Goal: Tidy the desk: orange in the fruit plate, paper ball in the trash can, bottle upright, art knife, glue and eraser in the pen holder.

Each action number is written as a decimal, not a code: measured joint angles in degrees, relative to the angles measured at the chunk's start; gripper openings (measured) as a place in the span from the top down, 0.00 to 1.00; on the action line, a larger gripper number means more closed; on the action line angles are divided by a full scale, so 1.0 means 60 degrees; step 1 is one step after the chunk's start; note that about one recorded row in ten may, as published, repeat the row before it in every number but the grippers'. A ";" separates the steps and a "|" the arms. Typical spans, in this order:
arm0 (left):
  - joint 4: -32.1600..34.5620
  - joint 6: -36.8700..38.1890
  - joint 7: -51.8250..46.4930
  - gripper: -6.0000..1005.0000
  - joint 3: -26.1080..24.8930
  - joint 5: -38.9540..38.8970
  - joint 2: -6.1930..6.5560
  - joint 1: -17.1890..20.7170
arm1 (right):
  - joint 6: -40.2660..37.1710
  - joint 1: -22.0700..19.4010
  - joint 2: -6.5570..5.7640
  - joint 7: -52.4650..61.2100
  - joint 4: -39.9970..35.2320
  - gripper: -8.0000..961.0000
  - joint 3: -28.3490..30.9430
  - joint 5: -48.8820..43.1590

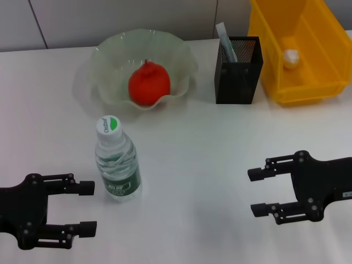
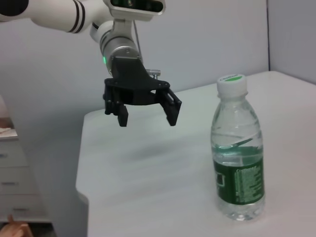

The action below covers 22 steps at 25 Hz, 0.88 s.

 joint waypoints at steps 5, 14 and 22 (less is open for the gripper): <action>0.0050 0.0000 -0.0091 0.23 0.0028 0.0000 -0.0003 -0.0009 | 0.0054 0.0033 0.0052 -0.0095 0.0084 0.32 0.0045 0.0000; 0.0128 -0.0001 -0.0283 0.23 0.0036 0.0000 -0.0007 -0.0038 | 0.0237 0.0208 0.0038 -0.0086 0.0409 0.32 0.0039 0.0000; 0.0172 -0.0067 -0.0337 0.23 0.0037 -0.0001 -0.0022 -0.0092 | 0.0379 0.0296 0.0055 -0.0092 0.0495 0.32 0.0039 0.0000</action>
